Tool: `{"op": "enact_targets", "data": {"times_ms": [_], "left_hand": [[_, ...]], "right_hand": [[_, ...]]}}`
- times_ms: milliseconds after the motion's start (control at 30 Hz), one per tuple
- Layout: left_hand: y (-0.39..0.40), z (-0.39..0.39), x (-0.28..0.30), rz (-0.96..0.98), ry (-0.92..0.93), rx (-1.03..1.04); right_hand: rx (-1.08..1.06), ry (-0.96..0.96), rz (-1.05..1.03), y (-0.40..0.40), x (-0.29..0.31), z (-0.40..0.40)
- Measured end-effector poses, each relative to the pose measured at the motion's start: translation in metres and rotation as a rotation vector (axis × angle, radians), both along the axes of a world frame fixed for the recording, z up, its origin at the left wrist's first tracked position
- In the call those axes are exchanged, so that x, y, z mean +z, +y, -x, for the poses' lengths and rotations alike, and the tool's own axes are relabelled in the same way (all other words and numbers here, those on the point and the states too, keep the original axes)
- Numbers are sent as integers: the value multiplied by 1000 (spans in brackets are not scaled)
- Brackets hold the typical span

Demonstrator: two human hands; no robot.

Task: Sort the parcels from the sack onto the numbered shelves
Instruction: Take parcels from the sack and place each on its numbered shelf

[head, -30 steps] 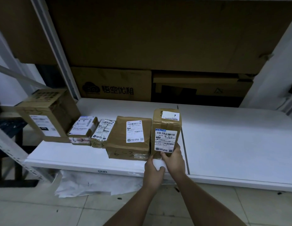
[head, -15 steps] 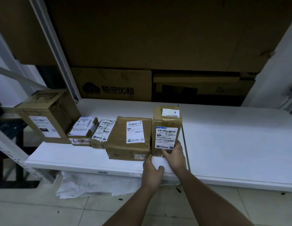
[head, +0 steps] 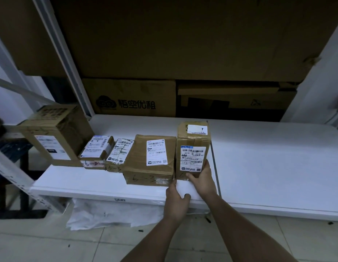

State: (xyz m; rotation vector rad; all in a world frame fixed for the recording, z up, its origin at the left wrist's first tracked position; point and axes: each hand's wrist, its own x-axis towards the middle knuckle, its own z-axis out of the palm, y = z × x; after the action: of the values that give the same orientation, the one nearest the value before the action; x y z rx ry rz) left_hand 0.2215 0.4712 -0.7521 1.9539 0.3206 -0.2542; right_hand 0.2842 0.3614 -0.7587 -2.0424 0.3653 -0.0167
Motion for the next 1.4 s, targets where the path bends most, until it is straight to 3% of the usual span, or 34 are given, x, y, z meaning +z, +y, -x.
{"op": "enact_targets", "data": {"times_ms": [300, 467, 633, 800, 967, 1167, 1400], "left_hand": [[-6, 2, -7, -17, 19, -8], [-1, 13, 26, -152, 228, -161], [11, 22, 130, -402, 292, -478], [8, 34, 259, -906, 166, -824], [-17, 55, 373, -977, 265, -971], [-41, 86, 481, -1018, 100, -1158], [-97, 126, 546, -1135, 9, -1223]], "right_hand": [[-13, 93, 63, -13, 3, 19], [70, 241, 81, -28, 29, 51], [308, 468, 235, -42, 110, 86], [449, 468, 288, -45, 236, 96], [484, 470, 327, -56, 351, 125], [375, 443, 349, -83, 473, 172], [261, 495, 401, -126, 543, 235]]}}
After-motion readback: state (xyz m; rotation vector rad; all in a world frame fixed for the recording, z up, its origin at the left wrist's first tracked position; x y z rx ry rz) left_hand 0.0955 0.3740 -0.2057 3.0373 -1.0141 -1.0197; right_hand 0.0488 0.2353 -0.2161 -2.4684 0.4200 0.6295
